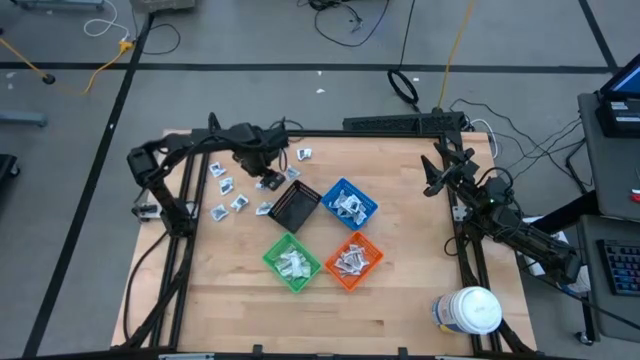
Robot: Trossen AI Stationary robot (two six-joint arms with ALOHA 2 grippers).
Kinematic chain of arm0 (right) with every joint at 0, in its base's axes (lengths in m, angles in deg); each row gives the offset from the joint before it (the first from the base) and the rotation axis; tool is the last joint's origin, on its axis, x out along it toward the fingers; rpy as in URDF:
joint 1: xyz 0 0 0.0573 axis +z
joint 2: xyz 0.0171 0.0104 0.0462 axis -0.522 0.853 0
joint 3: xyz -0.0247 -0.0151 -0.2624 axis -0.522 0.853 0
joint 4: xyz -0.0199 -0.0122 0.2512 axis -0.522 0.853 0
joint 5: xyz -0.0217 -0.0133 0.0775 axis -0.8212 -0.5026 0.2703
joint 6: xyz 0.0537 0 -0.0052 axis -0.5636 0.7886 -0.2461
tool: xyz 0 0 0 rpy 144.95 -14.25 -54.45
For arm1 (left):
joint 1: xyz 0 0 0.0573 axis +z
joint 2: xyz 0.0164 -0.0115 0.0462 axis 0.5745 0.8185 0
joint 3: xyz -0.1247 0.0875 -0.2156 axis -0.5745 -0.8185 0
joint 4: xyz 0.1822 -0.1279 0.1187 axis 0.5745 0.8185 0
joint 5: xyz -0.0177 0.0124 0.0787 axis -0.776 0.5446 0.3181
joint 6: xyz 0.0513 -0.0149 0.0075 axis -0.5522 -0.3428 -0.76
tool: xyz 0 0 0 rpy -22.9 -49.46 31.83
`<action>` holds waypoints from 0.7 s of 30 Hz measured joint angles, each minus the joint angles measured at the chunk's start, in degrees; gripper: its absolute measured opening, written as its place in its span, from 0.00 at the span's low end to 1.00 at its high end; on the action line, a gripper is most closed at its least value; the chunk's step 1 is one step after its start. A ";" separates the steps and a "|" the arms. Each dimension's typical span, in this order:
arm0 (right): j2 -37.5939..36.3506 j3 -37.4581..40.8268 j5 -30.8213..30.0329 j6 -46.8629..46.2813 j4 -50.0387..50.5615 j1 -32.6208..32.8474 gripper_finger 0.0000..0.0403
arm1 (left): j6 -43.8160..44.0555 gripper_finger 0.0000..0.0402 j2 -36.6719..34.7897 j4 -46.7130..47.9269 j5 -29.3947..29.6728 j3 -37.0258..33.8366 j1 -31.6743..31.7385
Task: Pick & Place First Aid Supplies
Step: Put the black towelette pack into the black bin
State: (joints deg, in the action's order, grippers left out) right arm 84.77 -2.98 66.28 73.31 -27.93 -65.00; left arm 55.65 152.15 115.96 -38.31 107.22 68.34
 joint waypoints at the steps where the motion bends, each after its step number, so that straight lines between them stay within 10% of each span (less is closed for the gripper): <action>1: 0.00 -0.02 0.00 0.00 0.00 0.00 0.65 | -1.72 0.57 0.00 -1.95 0.87 -1.46 -0.53; 13: 0.00 0.00 0.00 0.00 0.01 0.00 0.65 | -16.57 0.56 1.09 -12.84 4.48 -10.42 -2.60; 21: 0.00 -0.02 0.00 0.00 0.00 0.00 0.65 | -17.75 0.28 1.03 -12.33 4.62 -11.59 -2.62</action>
State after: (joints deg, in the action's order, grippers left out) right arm 84.77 -2.99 66.28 73.31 -27.93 -65.00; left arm 37.90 153.18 103.62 -33.70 95.64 65.72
